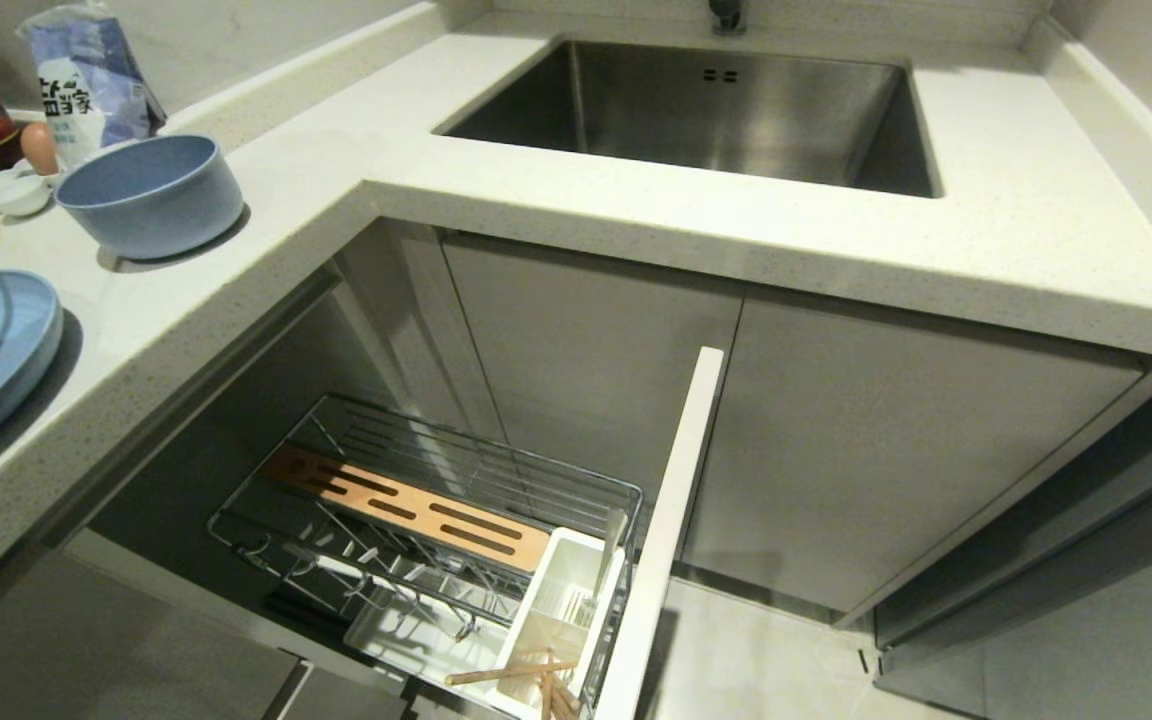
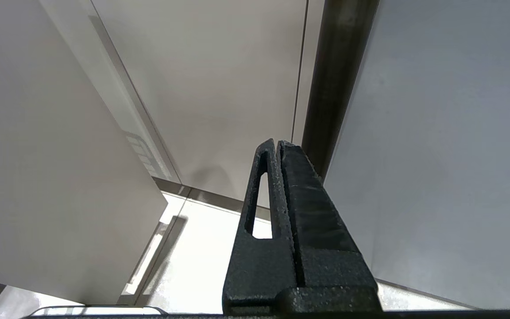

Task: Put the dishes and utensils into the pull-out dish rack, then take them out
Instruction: Pick up the chopsticks and place it in the cupboard

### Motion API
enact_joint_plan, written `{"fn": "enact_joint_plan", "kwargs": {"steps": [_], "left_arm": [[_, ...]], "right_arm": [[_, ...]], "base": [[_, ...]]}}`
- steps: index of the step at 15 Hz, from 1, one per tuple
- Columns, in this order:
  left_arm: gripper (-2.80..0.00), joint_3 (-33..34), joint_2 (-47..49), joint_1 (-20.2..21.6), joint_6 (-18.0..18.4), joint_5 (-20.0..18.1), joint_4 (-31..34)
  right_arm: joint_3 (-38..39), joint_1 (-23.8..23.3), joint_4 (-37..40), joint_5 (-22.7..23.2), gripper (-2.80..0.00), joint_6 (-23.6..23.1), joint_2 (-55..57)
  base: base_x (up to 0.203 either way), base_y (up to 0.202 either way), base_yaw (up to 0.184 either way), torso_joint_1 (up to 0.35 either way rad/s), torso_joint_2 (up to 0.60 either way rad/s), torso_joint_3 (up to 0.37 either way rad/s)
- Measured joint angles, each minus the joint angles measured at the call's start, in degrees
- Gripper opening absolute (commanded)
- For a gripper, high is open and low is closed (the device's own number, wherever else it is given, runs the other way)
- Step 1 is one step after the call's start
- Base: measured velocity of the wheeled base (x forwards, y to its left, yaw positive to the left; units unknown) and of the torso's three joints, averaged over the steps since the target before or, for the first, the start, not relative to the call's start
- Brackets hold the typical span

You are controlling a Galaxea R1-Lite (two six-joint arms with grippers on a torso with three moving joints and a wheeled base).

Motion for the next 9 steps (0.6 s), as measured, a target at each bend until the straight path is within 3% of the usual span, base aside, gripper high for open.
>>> {"fn": "enact_joint_plan", "kwargs": {"steps": [2, 4, 7, 9], "left_arm": [[-2.8, -0.45, -0.94, -7.32, 0.31, -4.66, -1.34], [-2.8, -1.03, -1.17, -14.1, 1.33, -11.71, -1.73], [-2.8, -1.11, 0.57, -21.45, 5.68, -22.42, 1.9], [-2.8, -0.89, 3.73, -24.58, 6.42, -23.54, 7.77]], "right_arm": [[0.0, 0.0, 0.0, 0.0, -2.8, 0.05, 0.0], [0.0, 0.0, 0.02, 0.0, -2.8, 0.02, 0.0], [0.0, 0.0, 0.0, 0.0, -2.8, 0.02, 0.0], [0.0, 0.0, 0.01, 0.0, -2.8, 0.01, 0.0]], "base": [[0.0, 0.0, 0.0, 0.0, 0.0, 0.0], [0.0, 0.0, 0.0, 0.0, 0.0, 0.0], [0.0, 0.0, 0.0, 0.0, 0.0, 0.0], [0.0, 0.0, 0.0, 0.0, 0.0, 0.0]]}}
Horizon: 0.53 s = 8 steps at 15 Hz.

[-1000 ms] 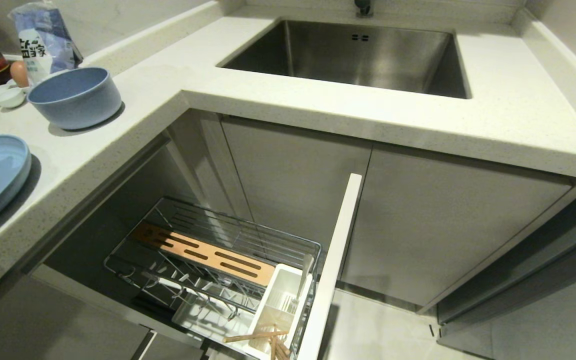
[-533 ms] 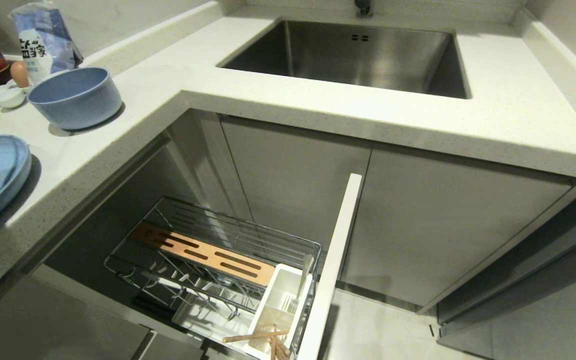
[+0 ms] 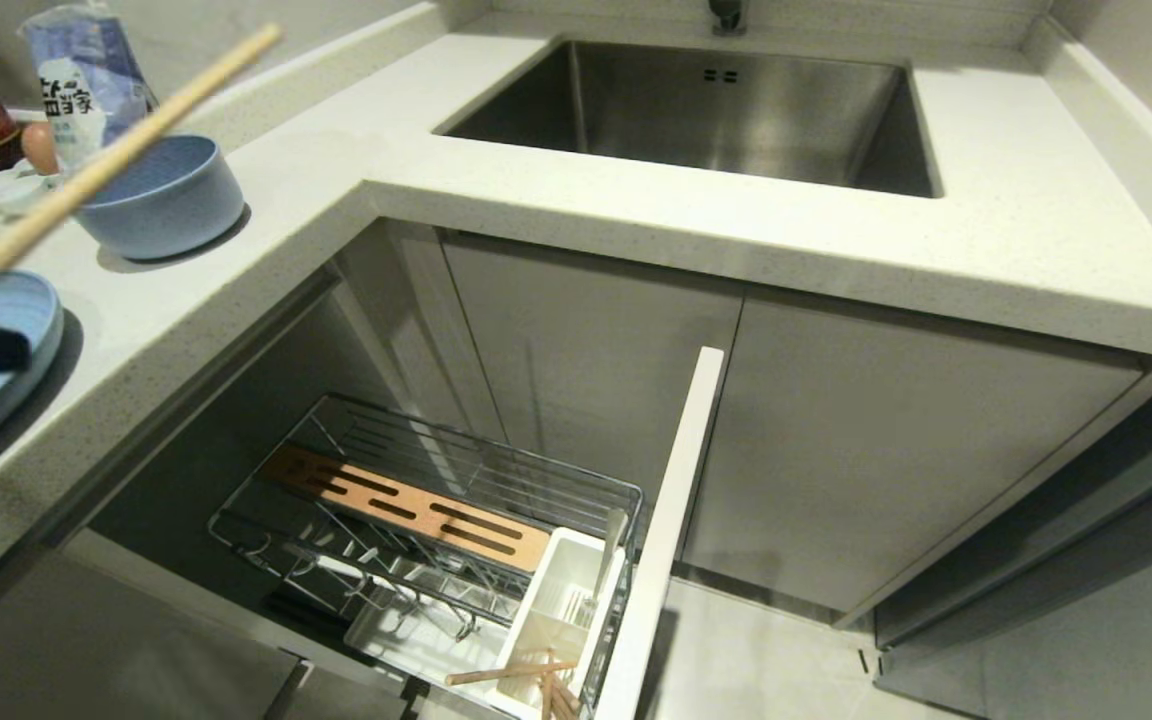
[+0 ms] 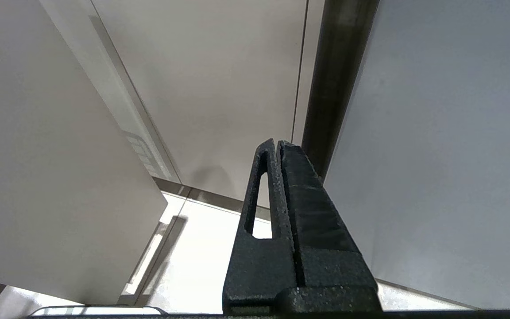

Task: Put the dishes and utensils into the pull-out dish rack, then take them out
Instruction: Pick up the chopsticks and place it in the cupboard

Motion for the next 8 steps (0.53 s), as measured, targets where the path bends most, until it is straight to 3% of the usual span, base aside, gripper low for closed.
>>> {"fn": "enact_joint_plan", "kwargs": {"steps": [3, 6, 8], "left_arm": [[-2.8, -1.06, 6.95, -3.25, 2.09, 3.66, 10.23], [-2.8, -2.2, 13.42, -8.56, 5.15, 12.28, 24.81], [-2.8, -1.91, 15.71, -10.99, 8.43, 14.96, 29.55]], "right_arm": [[0.0, 0.0, 0.01, 0.0, -2.8, 0.04, 0.0], [0.0, 0.0, -0.01, 0.0, -2.8, 0.01, 0.0], [0.0, 0.0, 0.01, 0.0, -2.8, 0.01, 0.0]], "base": [[0.0, 0.0, 0.0, 0.0, 0.0, 0.0], [0.0, 0.0, 0.0, 0.0, 0.0, 0.0], [0.0, 0.0, 0.0, 0.0, 0.0, 0.0]]}}
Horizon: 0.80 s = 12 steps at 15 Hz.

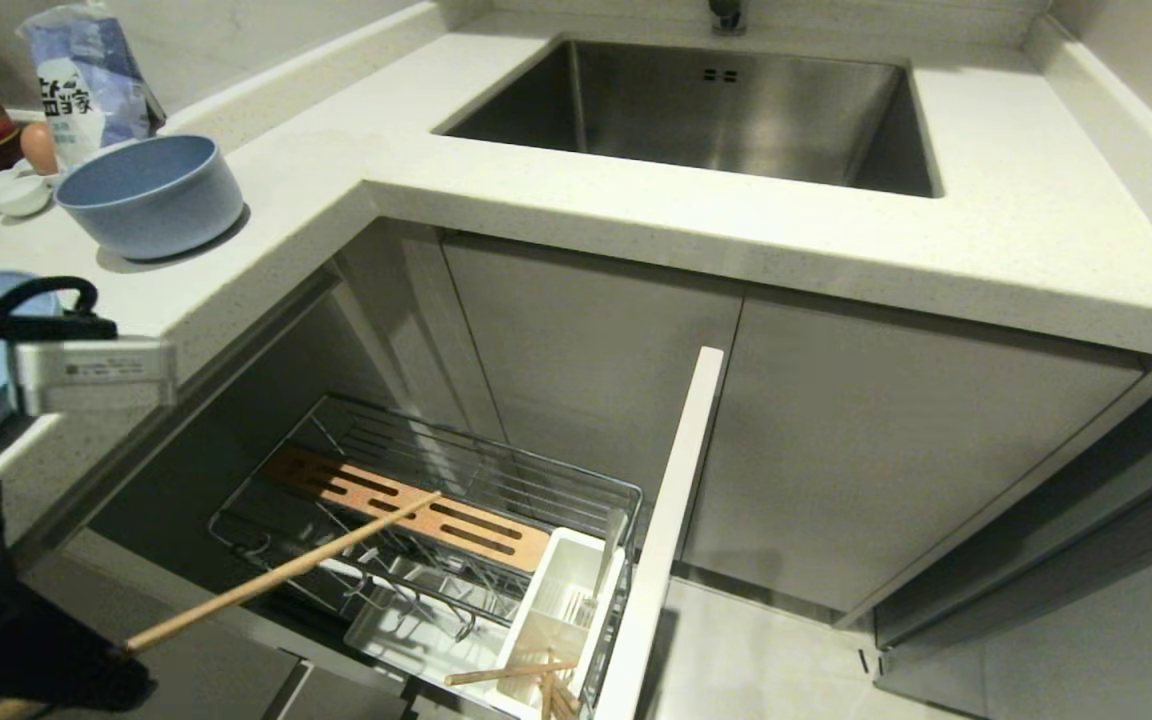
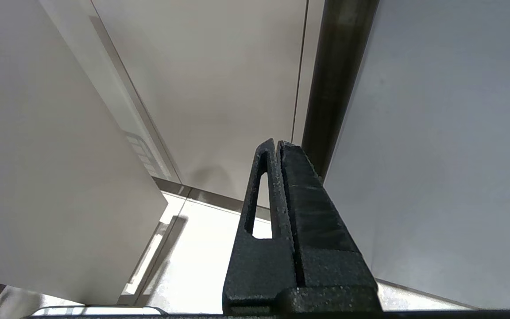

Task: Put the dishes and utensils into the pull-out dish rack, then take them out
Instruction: Pick up the chopsticks and place it in the cupboard

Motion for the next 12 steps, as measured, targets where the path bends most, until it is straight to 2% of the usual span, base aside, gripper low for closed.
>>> {"fn": "enact_joint_plan", "kwargs": {"steps": [3, 7, 12], "left_arm": [[-2.8, 3.41, 1.63, -2.38, 2.11, 3.26, 0.22], [-2.8, 7.57, 5.2, -7.75, 2.01, 6.44, 0.25], [-2.8, 9.25, 12.67, -9.98, 0.64, 9.71, 0.2]], "right_arm": [[0.0, 0.0, 0.0, 0.0, -2.8, 0.0, 0.0], [0.0, 0.0, 0.0, 0.0, -2.8, 0.0, 0.0], [0.0, 0.0, -0.02, 0.0, -2.8, -0.02, 0.0]], "base": [[0.0, 0.0, 0.0, 0.0, 0.0, 0.0], [0.0, 0.0, 0.0, 0.0, 0.0, 0.0], [0.0, 0.0, 0.0, 0.0, 0.0, 0.0]]}}
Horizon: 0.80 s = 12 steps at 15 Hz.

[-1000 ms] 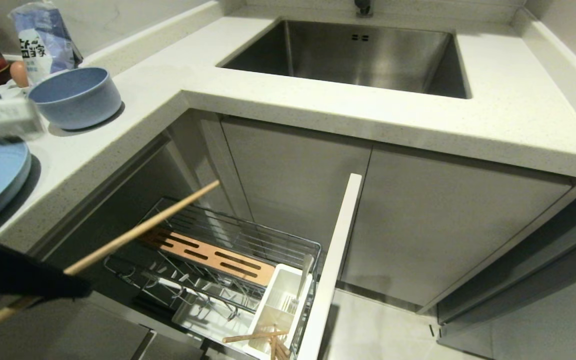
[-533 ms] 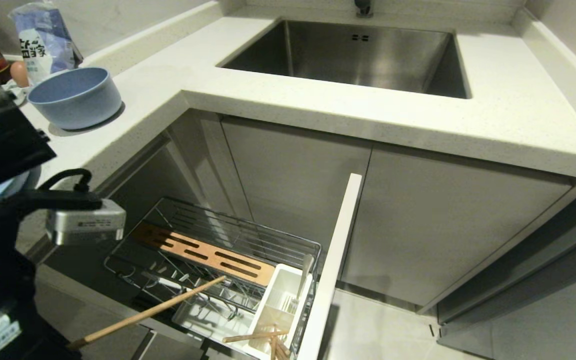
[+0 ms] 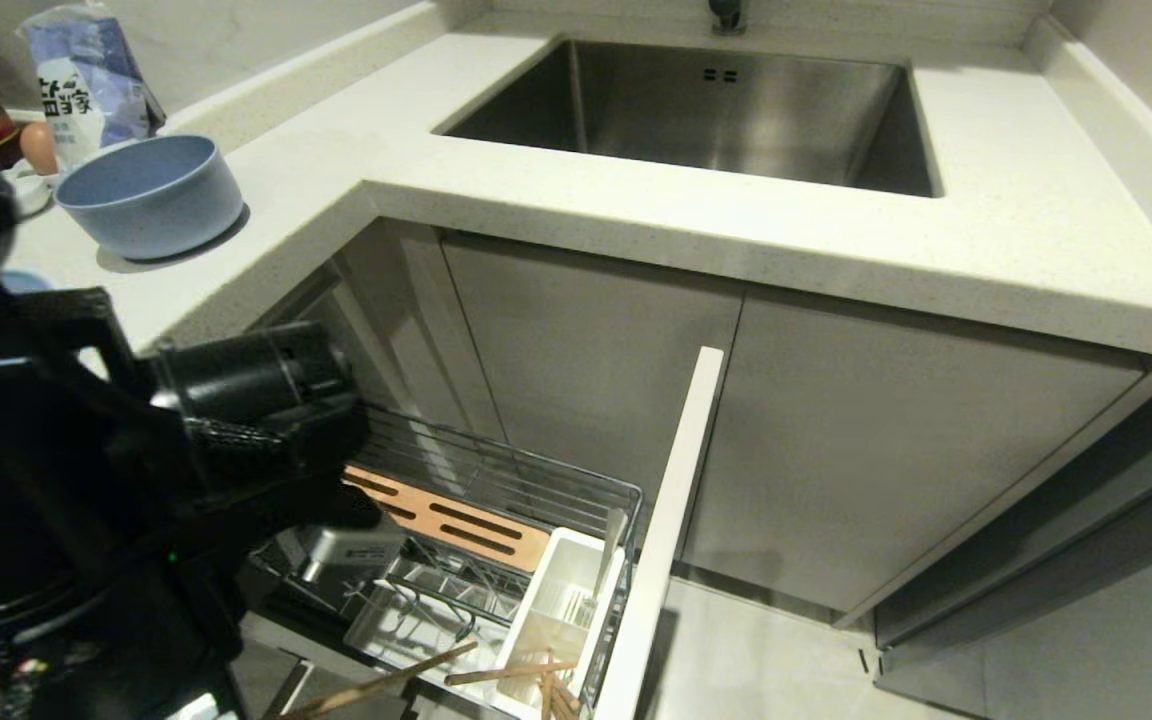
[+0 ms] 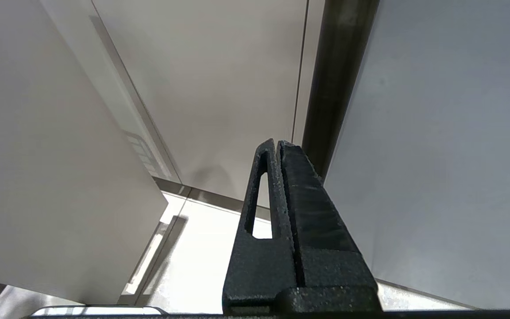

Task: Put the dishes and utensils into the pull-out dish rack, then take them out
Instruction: Pick up the chopsticks and place it in the cupboard

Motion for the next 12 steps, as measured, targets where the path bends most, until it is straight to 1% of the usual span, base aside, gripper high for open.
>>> {"fn": "enact_joint_plan", "kwargs": {"steps": [4, 6, 10, 12], "left_arm": [[-2.8, -0.12, 7.17, -1.08, -3.68, 0.49, -1.82], [-2.8, -0.47, 10.45, -1.46, -4.03, 0.47, -3.39], [-2.8, -2.24, 15.72, -2.05, -4.28, 0.26, -4.53], [-2.8, -3.01, 18.24, -2.07, -5.6, 0.22, -6.34]], "right_arm": [[0.0, 0.0, 0.0, 0.0, -2.8, 0.02, 0.0], [0.0, 0.0, 0.0, 0.0, -2.8, 0.0, 0.0], [0.0, 0.0, 0.0, 0.0, -2.8, 0.0, 0.0], [0.0, 0.0, 0.0, 0.0, -2.8, 0.0, 0.0]], "base": [[0.0, 0.0, 0.0, 0.0, 0.0, 0.0], [0.0, 0.0, 0.0, 0.0, 0.0, 0.0], [0.0, 0.0, 0.0, 0.0, 0.0, 0.0], [0.0, 0.0, 0.0, 0.0, 0.0, 0.0]]}}
